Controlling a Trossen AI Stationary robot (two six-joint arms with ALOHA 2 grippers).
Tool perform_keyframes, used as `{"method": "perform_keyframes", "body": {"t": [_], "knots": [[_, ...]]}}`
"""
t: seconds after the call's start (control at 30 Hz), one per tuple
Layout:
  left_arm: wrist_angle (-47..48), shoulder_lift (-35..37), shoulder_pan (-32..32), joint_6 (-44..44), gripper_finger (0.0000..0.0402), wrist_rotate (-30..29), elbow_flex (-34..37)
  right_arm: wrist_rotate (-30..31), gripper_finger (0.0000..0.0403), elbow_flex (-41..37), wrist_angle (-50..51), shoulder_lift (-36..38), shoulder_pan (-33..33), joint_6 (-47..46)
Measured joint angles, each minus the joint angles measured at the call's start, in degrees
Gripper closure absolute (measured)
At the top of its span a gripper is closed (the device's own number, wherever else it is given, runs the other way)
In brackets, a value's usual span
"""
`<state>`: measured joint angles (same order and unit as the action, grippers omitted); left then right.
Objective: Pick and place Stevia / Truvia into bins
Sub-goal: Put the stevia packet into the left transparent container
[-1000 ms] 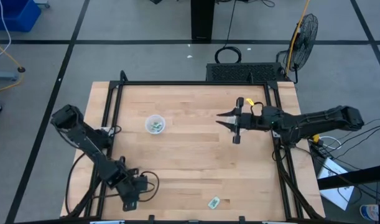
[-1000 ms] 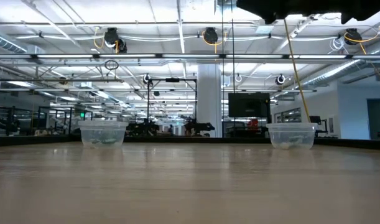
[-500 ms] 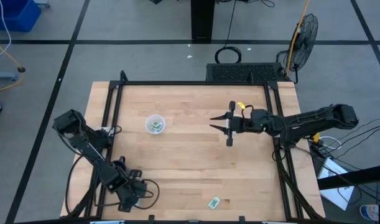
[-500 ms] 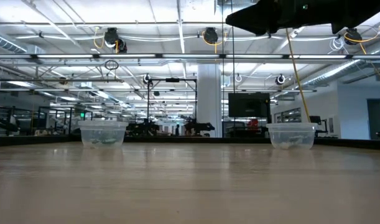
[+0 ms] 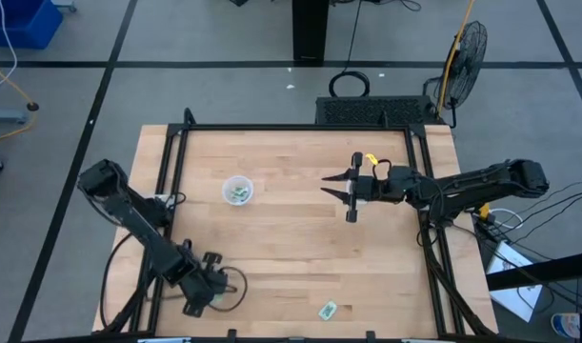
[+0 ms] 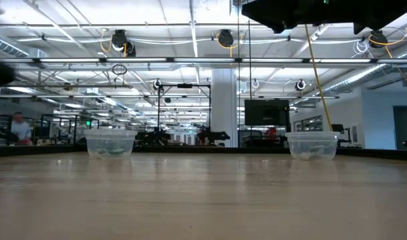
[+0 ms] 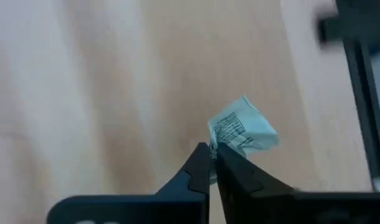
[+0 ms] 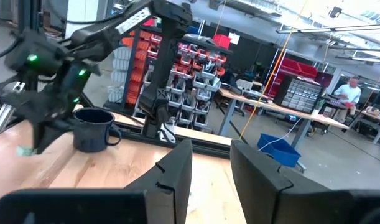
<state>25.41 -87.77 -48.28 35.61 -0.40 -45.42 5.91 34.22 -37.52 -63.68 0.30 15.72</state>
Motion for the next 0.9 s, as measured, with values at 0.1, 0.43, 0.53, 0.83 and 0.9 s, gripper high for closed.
{"method": "perform_keyframes", "body": {"t": [0.1, 0.43, 0.53, 0.83, 0.9], "knots": [[3.6, 4.9, 3.2, -3.6, 0.0378, -5.6, 0.0, 0.0, 0.0300, 0.0, 0.4, 0.0, 0.0, -0.1], [21.5, 20.6, 25.0, -28.1, 0.0380, -21.0, -0.1, 0.0, 0.0300, 0.0, 8.3, 0.0, 0.0, -7.9], [20.5, 21.1, 34.4, -36.3, 0.0375, -20.6, -0.1, 0.0, 0.0300, 0.0, 11.9, 0.0, 0.0, -9.7], [14.8, 17.0, 57.1, -44.1, 0.0372, -16.7, -0.2, 0.0, 0.0300, 0.0, 16.5, 0.0, 0.0, -12.0], [14.7, 15.8, 59.8, -43.1, 0.0372, -12.1, -0.2, 0.0, 0.0300, 0.0, 17.2, 0.0, 0.1, -12.1]]}}
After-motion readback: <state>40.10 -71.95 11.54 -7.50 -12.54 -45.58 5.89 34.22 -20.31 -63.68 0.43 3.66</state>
